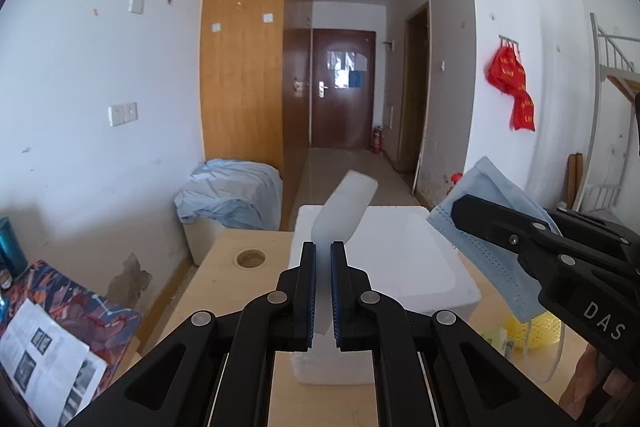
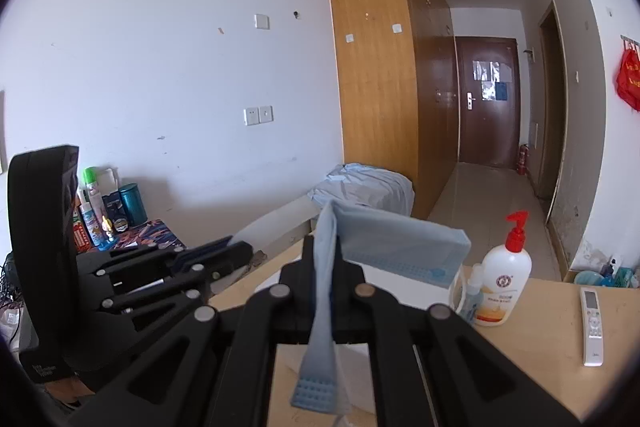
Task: Organize soft objects
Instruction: 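Carry the white roll and blue mask up to the white foam box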
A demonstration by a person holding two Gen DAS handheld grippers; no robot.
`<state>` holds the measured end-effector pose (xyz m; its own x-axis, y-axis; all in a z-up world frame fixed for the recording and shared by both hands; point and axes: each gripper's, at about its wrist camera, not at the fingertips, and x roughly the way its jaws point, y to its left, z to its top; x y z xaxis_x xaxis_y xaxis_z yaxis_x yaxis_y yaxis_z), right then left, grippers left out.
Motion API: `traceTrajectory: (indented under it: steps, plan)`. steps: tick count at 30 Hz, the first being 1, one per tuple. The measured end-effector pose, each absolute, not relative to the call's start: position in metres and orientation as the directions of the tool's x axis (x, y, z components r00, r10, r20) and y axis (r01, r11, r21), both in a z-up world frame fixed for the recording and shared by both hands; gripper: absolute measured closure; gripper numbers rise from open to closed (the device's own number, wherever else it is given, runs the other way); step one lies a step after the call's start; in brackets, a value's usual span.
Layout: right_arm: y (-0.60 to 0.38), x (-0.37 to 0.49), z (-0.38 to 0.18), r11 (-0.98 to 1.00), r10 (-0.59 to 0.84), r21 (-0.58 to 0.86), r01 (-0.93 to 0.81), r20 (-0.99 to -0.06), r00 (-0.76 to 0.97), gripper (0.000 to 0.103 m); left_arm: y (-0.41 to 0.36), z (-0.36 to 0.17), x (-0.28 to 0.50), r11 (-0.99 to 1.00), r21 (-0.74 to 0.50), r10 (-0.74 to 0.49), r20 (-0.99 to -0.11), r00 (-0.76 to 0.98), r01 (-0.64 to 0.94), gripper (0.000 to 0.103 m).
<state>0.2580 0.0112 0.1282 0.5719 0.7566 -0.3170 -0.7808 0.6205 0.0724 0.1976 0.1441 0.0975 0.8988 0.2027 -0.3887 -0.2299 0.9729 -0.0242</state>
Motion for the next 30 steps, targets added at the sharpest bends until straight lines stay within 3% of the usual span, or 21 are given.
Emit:
traceTrajectory:
  steps: [27,29,30]
  plan:
    - [0.032,0.309,0.120,0.653,0.722,0.082,-0.753,-0.368,0.586,0.096,0.149,0.081,0.283,0.989,-0.003,0.133,-0.456,0.880,-0.151,0.096]
    - [0.034,0.309,0.121,0.653,0.722,0.082,-0.753,-0.370,0.585,0.096,0.152,0.079,0.285,0.989,0.000,0.133,-0.458,0.879,-0.150,0.093]
    - [0.034,0.309,0.121,0.655,0.719,0.081,-0.751,-0.370,0.588,0.096,0.153,0.078,0.286,0.989,-0.003,0.131,-0.461,0.878,-0.150,0.086]
